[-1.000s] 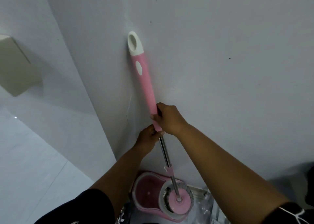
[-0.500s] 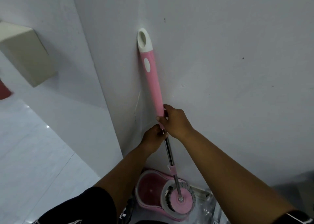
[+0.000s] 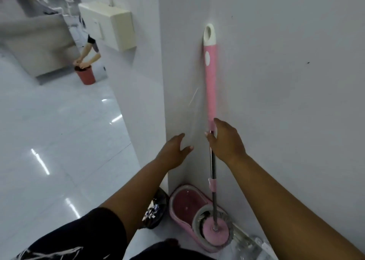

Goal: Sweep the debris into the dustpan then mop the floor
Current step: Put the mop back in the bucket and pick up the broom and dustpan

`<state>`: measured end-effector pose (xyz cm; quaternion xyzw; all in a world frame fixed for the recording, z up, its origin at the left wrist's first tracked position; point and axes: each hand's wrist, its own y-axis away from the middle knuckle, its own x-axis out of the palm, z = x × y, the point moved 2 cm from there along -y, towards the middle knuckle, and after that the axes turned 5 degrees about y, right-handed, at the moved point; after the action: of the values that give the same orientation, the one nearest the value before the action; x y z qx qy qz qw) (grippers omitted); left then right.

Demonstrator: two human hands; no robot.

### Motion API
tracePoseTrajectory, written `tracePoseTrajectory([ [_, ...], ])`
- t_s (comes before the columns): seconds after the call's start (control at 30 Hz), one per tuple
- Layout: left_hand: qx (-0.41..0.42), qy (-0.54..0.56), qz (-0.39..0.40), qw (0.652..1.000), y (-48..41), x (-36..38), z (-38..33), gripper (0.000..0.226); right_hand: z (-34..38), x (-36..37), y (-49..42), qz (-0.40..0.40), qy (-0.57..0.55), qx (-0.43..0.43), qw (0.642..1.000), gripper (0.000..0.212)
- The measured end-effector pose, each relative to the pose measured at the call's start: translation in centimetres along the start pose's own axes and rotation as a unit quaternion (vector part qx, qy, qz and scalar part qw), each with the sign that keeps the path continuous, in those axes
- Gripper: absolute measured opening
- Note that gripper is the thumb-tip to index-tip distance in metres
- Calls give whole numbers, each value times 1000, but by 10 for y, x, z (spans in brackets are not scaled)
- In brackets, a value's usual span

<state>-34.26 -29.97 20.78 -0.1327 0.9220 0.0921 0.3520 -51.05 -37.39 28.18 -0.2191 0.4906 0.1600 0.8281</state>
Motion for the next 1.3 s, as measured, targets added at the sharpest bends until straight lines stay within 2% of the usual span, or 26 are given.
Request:
tracePoseTrajectory([
  [0.17, -24, -153, -62, 986, 86, -36, 24, 74, 28, 23, 38, 66, 12, -87, 994, 63],
  [0.27, -78, -212, -97, 969, 148, -61, 45, 75, 61, 43, 65, 96, 23, -163, 982, 67],
  [0.4, -166, -239, -137, 947, 232, -95, 75, 75, 121, 67, 102, 123, 49, -256, 958, 72],
  [0.7, -337, -211, -242, 885, 413, -153, 143, 76, 277, 112, 185, 171, 53, -438, 881, 72],
  [0.97, -455, -177, -320, 812, 594, -198, 208, 75, 433, 160, 308, 216, 34, -561, 798, 71],
  [1.3, -568, -96, -370, 729, 787, -214, 287, 76, 593, 220, 461, 260, 14, -660, 704, 71],
])
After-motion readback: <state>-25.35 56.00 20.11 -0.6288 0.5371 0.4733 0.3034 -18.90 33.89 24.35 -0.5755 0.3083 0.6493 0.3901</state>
